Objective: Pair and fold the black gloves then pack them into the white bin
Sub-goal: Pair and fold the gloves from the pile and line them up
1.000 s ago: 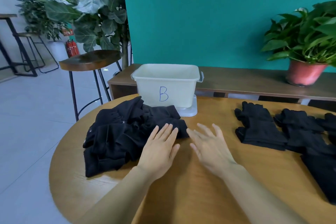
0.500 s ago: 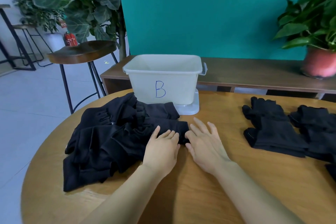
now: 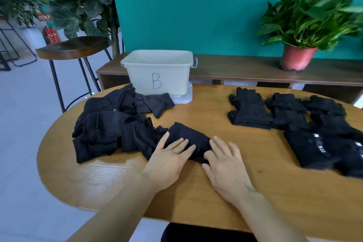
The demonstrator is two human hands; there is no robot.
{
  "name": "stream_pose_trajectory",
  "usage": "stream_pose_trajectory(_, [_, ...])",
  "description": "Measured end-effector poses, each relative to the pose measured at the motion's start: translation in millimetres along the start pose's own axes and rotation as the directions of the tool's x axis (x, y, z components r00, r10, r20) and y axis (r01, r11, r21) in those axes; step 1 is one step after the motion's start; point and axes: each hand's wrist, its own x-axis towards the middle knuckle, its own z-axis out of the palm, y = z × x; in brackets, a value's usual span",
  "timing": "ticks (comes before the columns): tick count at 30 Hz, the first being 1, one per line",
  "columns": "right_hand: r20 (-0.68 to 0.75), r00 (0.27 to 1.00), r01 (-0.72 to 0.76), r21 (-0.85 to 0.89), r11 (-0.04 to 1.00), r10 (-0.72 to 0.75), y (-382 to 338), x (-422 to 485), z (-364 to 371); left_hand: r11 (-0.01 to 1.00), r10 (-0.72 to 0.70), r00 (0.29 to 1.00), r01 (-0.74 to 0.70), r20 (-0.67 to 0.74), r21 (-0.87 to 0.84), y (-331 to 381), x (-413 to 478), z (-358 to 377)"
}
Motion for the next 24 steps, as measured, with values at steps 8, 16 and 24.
stream_pose_trajectory(8, [-0.205,0.977,0.087,0.14,0.986,-0.057,-2.1,-29.2,-36.5,0.97,-0.238,0.97,0.234,0.053,0.07,7.8,-30.1,-29.3])
stream_pose_trajectory(16, [0.137,0.985,0.11,-0.026,0.994,-0.106,6.6,-6.6,-40.1,0.96,-0.218,0.976,0.21,-0.023,-0.184,46.2,-34.3,-29.5])
stream_pose_trajectory(24, [0.167,0.986,0.008,-0.073,0.997,0.004,8.9,-47.7,-33.8,0.957,-0.14,0.979,0.172,0.149,-0.232,76.3,-35.8,-16.2])
